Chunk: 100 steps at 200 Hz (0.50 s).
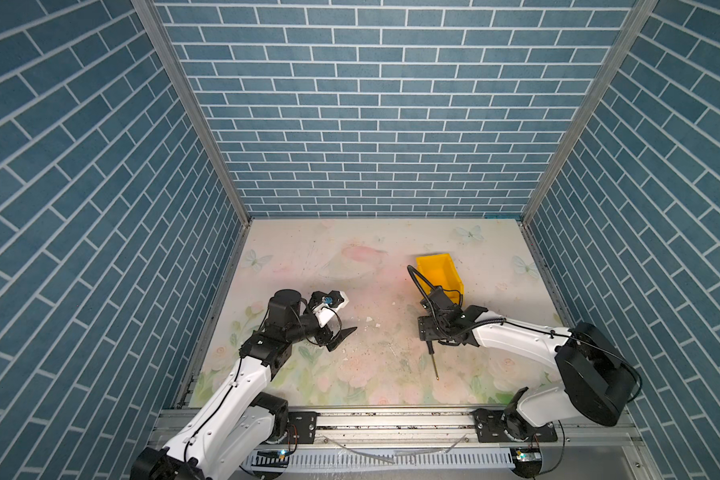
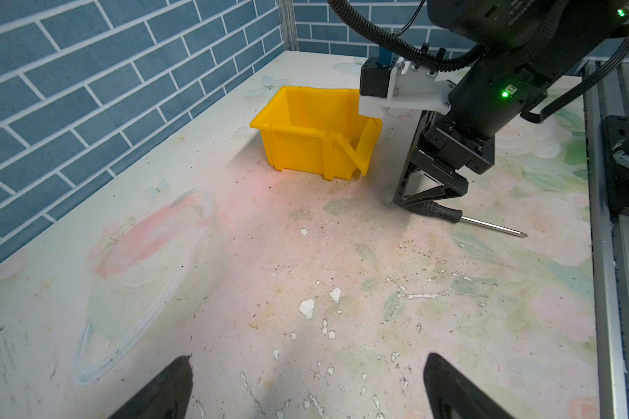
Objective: Put the screwdriver in the bin
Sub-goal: 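Lower the right gripper over the screwdriver handle, then close the right gripper on the screwdriver handle and lift it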
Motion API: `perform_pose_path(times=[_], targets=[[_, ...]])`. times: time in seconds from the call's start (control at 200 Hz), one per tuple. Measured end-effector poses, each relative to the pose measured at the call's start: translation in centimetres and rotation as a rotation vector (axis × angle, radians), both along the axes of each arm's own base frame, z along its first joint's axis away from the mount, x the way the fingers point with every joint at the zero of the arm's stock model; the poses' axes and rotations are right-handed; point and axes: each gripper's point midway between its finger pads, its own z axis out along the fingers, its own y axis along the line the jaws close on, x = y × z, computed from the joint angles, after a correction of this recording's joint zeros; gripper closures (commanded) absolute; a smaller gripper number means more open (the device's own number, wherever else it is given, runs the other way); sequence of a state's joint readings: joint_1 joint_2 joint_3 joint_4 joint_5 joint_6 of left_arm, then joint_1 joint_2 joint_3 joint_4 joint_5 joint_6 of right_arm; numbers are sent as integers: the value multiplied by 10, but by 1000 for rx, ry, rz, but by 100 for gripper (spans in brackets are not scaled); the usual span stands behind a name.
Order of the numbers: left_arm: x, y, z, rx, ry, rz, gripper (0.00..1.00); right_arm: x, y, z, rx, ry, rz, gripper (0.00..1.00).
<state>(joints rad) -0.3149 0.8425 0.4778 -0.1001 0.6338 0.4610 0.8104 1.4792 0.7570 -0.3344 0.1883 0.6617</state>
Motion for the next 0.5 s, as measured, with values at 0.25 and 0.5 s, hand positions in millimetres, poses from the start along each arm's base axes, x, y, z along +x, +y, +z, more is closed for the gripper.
perform_pose_path(times=[0.25, 0.5], targets=[[-2, -1, 0, -2, 0, -11, 0, -10, 5, -17, -10, 83, 21, 62], [-4, -2, -1, -1, 5, -21, 0, -13, 11, -18, 16, 110, 33, 80]])
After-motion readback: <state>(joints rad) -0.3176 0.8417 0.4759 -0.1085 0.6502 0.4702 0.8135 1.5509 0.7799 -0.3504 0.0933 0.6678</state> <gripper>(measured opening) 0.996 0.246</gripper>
